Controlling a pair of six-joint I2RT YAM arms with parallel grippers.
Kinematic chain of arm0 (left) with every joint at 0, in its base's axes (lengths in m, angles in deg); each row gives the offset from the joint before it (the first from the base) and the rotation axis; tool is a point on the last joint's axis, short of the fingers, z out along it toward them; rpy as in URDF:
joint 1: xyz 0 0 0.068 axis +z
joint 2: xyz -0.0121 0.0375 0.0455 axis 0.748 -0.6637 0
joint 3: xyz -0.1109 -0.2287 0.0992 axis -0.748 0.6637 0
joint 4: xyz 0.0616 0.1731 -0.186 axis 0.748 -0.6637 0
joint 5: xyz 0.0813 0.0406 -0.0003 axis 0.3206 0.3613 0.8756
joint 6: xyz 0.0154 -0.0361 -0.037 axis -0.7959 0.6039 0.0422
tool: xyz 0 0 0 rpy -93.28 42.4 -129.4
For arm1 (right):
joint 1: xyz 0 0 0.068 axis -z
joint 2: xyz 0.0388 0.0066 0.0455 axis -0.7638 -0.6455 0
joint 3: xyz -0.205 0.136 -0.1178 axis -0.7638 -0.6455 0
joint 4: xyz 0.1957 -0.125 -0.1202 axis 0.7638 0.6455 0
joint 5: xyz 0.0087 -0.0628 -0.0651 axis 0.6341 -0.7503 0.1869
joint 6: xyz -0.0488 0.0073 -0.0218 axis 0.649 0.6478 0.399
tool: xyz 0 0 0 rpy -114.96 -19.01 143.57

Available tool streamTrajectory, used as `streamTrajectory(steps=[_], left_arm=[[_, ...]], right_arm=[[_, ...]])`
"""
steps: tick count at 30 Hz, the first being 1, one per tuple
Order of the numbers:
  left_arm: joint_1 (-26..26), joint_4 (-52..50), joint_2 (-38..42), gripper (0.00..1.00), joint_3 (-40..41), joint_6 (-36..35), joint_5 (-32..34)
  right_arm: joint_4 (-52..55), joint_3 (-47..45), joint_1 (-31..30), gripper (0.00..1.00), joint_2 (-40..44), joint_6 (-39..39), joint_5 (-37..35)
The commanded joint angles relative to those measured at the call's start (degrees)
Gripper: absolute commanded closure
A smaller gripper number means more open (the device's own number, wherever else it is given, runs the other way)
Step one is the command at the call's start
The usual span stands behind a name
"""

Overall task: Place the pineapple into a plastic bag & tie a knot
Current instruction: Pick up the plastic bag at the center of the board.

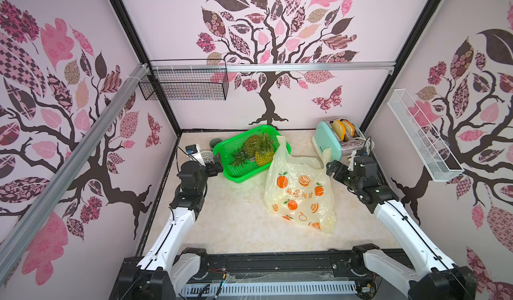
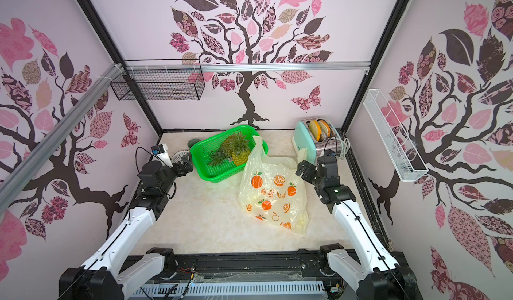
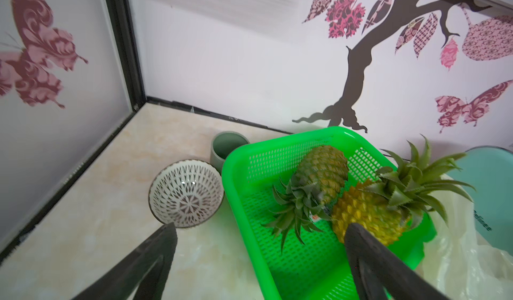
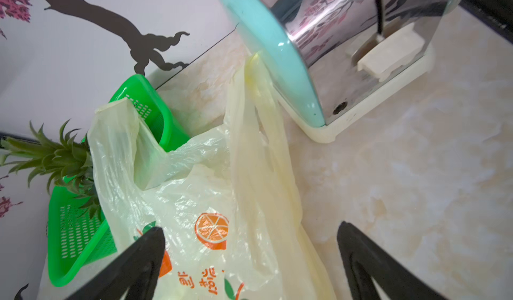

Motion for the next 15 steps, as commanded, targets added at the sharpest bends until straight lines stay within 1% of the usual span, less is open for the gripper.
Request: streamTrajectory(steps=[1, 3, 7, 9, 11, 15], left_arm=[[-2.73, -8.91, 0.36, 0.02, -1.09, 6.19, -3.59], [-4.89, -10.88, 0.49, 0.02, -1.27, 7.49, -4.87], [-8.62, -13.38, 1.07, 0.02, -1.34, 10.23, -5.86], [-9.65, -14.19, 1.37, 0.02, -1.49, 11.31, -5.88], [-9.84, -15.06, 1.52, 0.03, -1.77, 12.11, -6.39], [-9.92, -17.87, 1.44, 0.03, -3.08, 12.31, -6.57]], right_arm=[[8.74, 6.44, -0.19, 0.04, -6.16, -0.65, 1.55], [10.24, 10.76, -0.34, 0.06, -10.68, 1.44, 1.46], [11.40, 17.50, -0.48, 0.12, -18.88, 4.59, -3.52], [11.21, 19.98, -0.48, 0.18, -22.66, 5.79, -4.82], [10.79, 22.55, -0.53, 0.28, -26.62, 6.56, -4.25], [9.45, 25.40, -0.63, 0.46, -31.97, 6.95, -3.65]])
